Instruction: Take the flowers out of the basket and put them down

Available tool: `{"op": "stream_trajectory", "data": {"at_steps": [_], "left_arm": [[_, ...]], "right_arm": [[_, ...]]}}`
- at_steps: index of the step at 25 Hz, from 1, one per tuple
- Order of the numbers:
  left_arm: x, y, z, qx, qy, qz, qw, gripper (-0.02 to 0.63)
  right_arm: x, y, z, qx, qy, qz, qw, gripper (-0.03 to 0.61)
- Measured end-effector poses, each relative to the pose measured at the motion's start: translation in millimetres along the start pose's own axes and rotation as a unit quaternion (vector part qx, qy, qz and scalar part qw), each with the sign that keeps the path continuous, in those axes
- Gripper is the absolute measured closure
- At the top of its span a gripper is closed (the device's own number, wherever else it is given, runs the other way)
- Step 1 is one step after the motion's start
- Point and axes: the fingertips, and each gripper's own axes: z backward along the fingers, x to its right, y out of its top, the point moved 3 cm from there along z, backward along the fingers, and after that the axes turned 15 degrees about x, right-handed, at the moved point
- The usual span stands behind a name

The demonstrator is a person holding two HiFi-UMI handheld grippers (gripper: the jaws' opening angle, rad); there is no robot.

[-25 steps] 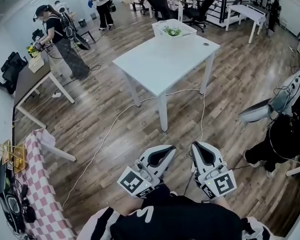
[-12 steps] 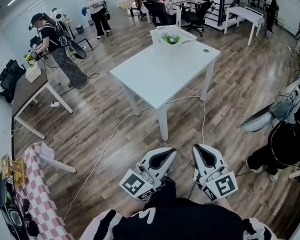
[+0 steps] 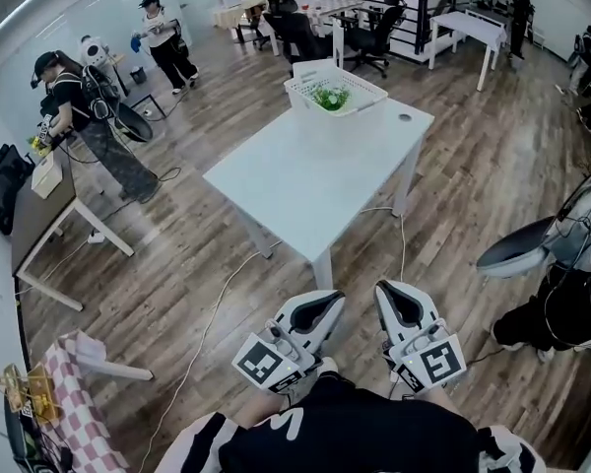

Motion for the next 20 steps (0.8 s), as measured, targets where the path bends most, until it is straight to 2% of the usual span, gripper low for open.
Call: {"op": "stream_trajectory", "data": {"at_steps": [9,20], "left_arm": [[-71.3,-0.1,-24.4,0.006,-0.042,0.007,0.9991,0.609],[-96.9,-10.3,-26.8,-0.004,-0.038,0.025,0.9990,0.609]], "right_arm": [[16.9,-25.4,-65.1,0.012,-0.023,0.011,1.000,0.555],[26.5,-41.5,-82.5,-0.001,-0.033,0.011,0.999,0.555]]}}
